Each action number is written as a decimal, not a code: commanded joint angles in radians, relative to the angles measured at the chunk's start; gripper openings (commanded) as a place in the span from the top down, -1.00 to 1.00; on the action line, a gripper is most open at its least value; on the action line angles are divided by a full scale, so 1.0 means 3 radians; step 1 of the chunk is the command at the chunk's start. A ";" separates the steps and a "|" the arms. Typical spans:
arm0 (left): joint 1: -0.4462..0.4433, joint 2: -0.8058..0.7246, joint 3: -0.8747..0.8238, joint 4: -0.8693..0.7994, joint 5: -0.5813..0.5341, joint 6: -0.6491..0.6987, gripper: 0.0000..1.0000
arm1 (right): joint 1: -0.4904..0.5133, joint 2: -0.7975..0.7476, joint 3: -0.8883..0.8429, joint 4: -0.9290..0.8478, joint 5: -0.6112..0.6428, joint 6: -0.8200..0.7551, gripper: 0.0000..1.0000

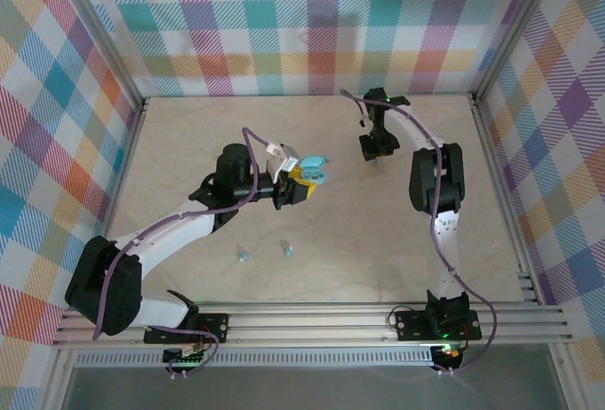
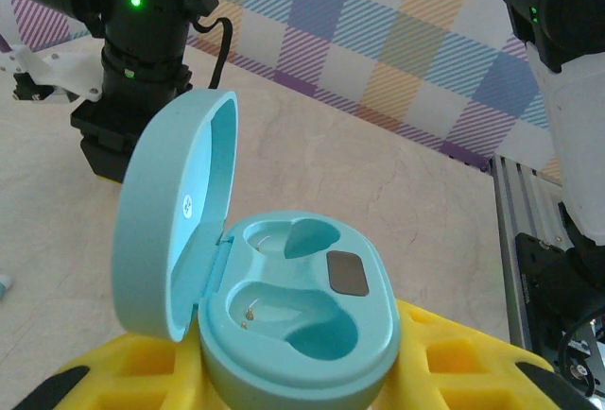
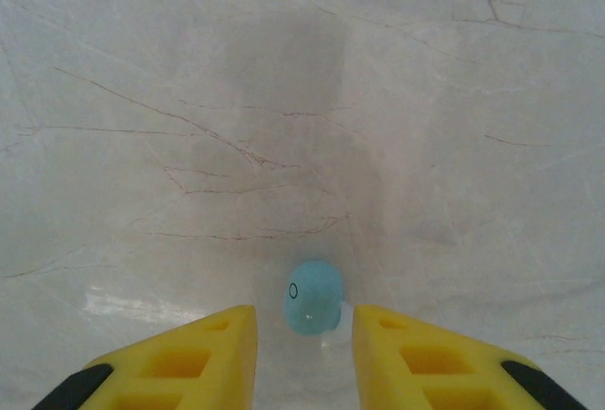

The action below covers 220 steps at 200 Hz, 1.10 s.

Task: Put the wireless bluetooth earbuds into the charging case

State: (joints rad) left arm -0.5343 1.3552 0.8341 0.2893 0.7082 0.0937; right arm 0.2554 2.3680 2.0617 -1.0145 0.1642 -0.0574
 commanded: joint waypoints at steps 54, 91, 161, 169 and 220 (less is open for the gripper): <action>0.0022 -0.0094 0.0074 -0.0044 -0.0002 -0.0020 0.81 | -0.0003 0.0196 0.0098 -0.0116 0.0000 -0.0068 0.45; 0.0022 -0.0154 0.0046 -0.0079 -0.0011 -0.0026 0.81 | -0.0004 0.0166 0.0100 -0.0149 -0.0039 -0.0034 0.56; 0.0021 -0.0311 -0.0074 -0.0134 -0.0099 -0.0041 0.81 | 0.0002 -0.0301 -0.0314 -0.0003 -0.0352 -0.0005 0.67; 0.0022 -0.0336 -0.0098 -0.0131 -0.0115 -0.0046 0.81 | 0.0000 -0.0342 -0.0345 -0.0025 -0.0444 0.0021 0.72; 0.0022 -0.0644 -0.0396 -0.0159 -0.0257 -0.0054 0.81 | 0.0032 -0.0728 -0.0888 -0.0003 -0.0971 0.0267 0.80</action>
State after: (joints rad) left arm -0.5343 1.2289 0.7616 0.2543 0.6590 0.0898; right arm 0.2565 2.2391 1.8725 -1.0111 -0.0200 -0.0238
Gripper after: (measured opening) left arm 0.347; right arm 0.150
